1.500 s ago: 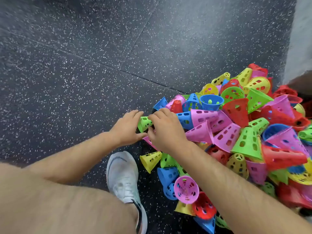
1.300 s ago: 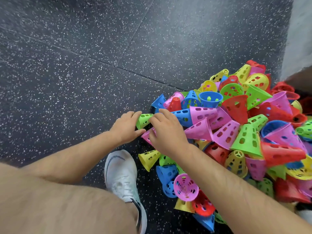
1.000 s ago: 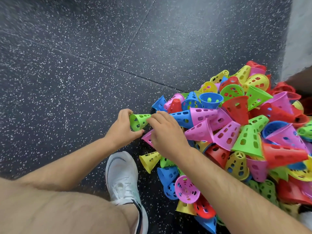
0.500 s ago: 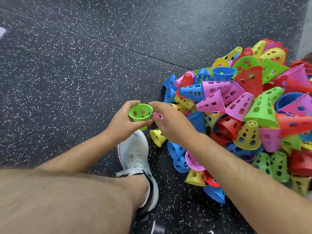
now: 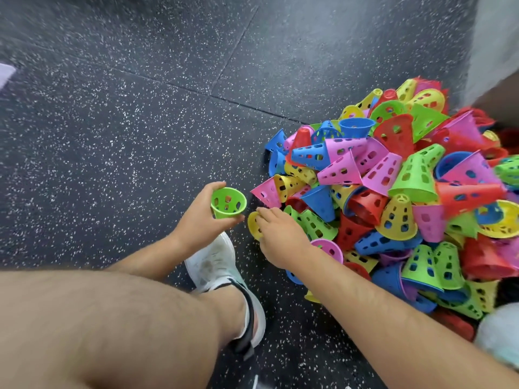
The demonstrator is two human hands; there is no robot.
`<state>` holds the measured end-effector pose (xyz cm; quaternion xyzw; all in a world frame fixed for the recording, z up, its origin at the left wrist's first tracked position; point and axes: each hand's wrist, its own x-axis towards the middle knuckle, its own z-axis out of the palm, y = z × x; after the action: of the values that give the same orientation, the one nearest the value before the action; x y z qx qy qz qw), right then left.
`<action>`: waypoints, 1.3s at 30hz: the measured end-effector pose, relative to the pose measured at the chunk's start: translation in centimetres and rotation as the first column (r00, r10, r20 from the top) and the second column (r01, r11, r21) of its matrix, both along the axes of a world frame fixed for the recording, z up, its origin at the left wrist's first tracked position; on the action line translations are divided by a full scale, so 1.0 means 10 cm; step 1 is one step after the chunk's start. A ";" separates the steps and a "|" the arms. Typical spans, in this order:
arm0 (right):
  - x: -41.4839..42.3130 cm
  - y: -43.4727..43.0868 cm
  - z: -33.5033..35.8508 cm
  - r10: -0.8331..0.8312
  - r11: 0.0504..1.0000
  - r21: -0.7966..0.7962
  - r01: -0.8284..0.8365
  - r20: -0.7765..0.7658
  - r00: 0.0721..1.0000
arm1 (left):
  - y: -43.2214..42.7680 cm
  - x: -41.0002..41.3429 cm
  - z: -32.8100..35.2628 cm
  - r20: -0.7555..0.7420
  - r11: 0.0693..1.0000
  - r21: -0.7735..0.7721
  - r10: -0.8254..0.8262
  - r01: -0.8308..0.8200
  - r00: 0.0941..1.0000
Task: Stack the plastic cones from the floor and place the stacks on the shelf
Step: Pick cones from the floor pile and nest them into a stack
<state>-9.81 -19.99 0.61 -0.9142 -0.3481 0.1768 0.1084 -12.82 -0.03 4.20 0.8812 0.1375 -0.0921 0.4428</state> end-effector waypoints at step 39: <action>0.68 0.06 0.16 -0.189 0.975 0.105 0.197 -0.089 0.978 | -0.11 0.26 -0.35 -0.107 0.987 -0.150 -0.067 0.051 0.992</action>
<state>-3.00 -19.34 2.21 -0.9284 -0.2625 0.1814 0.1904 -10.22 -1.08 0.67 0.8433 0.1287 -0.1640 0.4954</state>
